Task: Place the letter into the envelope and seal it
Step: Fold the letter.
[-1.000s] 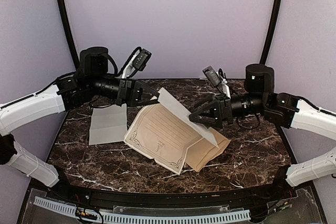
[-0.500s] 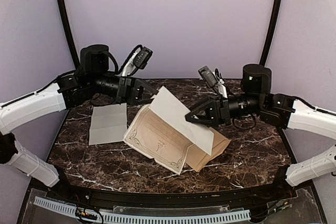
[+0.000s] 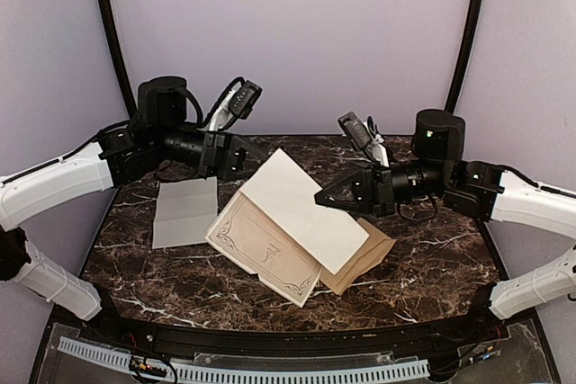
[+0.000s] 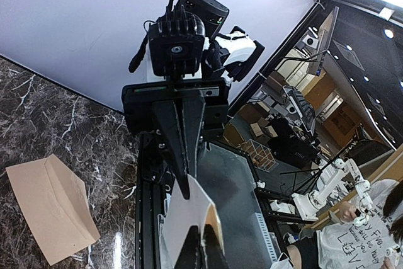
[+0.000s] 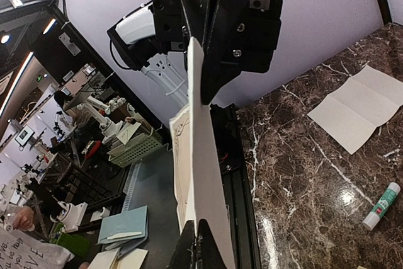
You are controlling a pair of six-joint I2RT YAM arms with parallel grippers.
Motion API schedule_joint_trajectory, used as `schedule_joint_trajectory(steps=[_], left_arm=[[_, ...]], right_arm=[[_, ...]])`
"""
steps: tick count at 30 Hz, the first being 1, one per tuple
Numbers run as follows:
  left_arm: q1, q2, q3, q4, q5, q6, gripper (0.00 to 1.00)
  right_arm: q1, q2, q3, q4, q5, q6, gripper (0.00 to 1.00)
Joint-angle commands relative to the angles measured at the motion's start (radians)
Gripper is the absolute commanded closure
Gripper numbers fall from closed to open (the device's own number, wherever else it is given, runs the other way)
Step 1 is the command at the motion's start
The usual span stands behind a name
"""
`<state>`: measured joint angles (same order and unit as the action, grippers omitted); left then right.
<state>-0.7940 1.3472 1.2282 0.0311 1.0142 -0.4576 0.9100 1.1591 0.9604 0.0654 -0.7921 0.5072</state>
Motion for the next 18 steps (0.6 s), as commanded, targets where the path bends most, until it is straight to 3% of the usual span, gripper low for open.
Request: schedule_joint_trajectory(steps=[1, 4, 6, 7, 9, 12, 18], left_arm=[[0.004, -0.013, 0.024, 0.013, 0.014, -0.001, 1.00], [0.005, -0.023, 0.024, -0.002, -0.015, 0.015, 0.98], [0.004, -0.034, 0.027, -0.019, -0.056, 0.031, 0.80], [0.006, -0.040, 0.032, -0.041, -0.089, 0.039, 0.64], [0.015, -0.066, 0.045, -0.088, -0.151, 0.064, 0.44], [0.036, -0.098, 0.065, -0.133, -0.225, 0.092, 0.26], [0.078, -0.153, 0.066, -0.113, -0.276, 0.079, 0.11]], right_arm=[[0.009, -0.002, -0.006, 0.054, -0.003, 0.005, 1.00], [0.009, -0.008, -0.014, 0.069, 0.011, 0.011, 1.00], [0.009, -0.012, -0.016, 0.070, 0.026, 0.011, 1.00], [0.009, -0.016, -0.017, 0.067, 0.034, 0.010, 1.00], [0.009, -0.020, -0.017, 0.059, 0.052, 0.006, 1.00], [0.009, -0.027, -0.020, 0.052, 0.069, 0.004, 1.00], [0.009, -0.026, -0.029, 0.049, 0.077, -0.001, 1.00]])
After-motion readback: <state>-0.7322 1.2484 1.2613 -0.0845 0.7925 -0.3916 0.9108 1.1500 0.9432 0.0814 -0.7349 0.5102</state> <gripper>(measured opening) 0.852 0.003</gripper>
